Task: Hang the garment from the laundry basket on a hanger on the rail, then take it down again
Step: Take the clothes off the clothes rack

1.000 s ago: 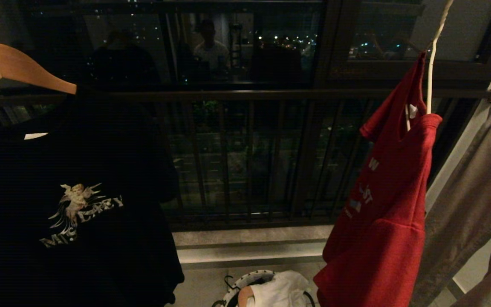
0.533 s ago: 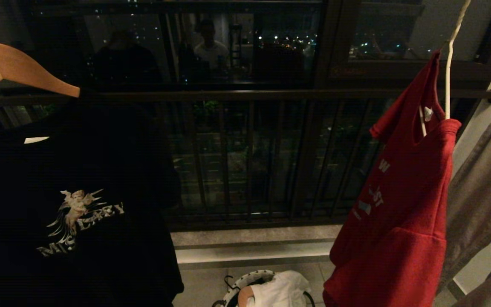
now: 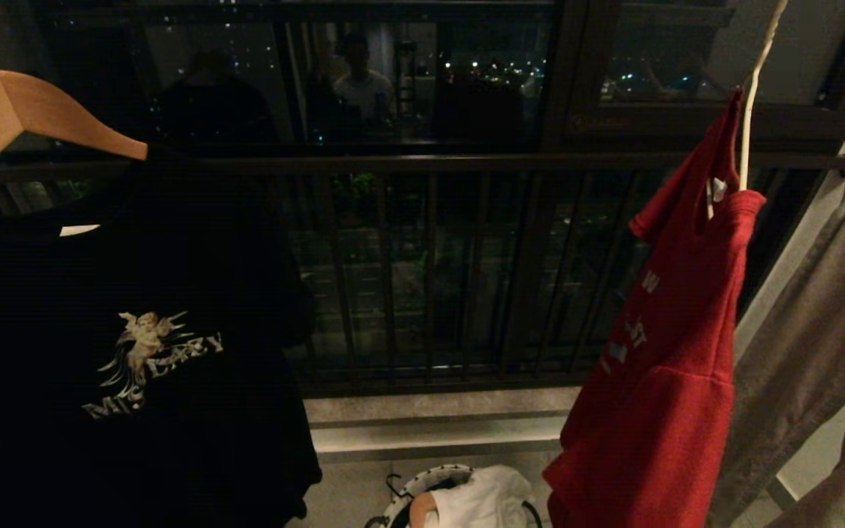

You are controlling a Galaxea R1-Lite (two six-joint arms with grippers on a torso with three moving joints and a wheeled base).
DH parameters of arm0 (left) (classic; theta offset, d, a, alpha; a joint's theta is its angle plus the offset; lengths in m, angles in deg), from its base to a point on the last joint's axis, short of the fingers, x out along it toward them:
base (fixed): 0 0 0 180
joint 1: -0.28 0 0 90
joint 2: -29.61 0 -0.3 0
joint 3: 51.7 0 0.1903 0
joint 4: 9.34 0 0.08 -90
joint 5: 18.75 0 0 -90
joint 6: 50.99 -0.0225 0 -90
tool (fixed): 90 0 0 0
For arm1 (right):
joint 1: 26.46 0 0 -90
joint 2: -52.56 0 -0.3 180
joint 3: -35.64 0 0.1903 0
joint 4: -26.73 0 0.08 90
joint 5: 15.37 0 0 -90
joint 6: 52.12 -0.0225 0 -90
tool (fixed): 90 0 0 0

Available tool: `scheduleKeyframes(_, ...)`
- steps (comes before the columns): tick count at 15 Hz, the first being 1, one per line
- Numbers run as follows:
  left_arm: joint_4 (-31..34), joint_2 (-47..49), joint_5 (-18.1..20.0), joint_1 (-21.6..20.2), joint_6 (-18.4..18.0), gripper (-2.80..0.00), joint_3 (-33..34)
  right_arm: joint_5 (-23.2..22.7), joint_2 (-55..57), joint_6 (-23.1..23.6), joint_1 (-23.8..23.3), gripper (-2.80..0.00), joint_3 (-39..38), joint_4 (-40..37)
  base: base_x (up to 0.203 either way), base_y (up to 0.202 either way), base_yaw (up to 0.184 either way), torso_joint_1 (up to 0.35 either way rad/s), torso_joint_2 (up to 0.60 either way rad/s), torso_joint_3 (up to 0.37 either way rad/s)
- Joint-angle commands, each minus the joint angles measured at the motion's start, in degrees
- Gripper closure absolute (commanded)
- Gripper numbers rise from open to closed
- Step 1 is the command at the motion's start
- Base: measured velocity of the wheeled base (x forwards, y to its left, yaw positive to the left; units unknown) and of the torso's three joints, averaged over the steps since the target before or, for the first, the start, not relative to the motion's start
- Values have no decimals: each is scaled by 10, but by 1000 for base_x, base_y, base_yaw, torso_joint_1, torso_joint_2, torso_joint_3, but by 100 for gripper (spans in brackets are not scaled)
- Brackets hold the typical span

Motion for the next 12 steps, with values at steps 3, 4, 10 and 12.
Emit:
scheduleKeyframes(3, 0, 0, 1, 0, -1, 0, 0, -2, 28, 0, 0, 0, 20, 3, 0, 0, 0, 0, 0, 0)
scheduleKeyframes(4, 0, 0, 0, 0, -1, 0, 0, -2, 35, 0, 0, 0, 27, 3, 0, 0, 0, 0, 0, 0)
scheduleKeyframes(10, 0, 0, 0, 0, -1, 0, 0, -6, 125, -20, 1, 0, 110, 5, 0, 0, 0, 0, 0, 0)
scheduleKeyframes(12, 0, 0, 0, 0, -1, 0, 0, -11, 175, -26, 1, 0, 152, 6, 0, 0, 0, 0, 0, 0)
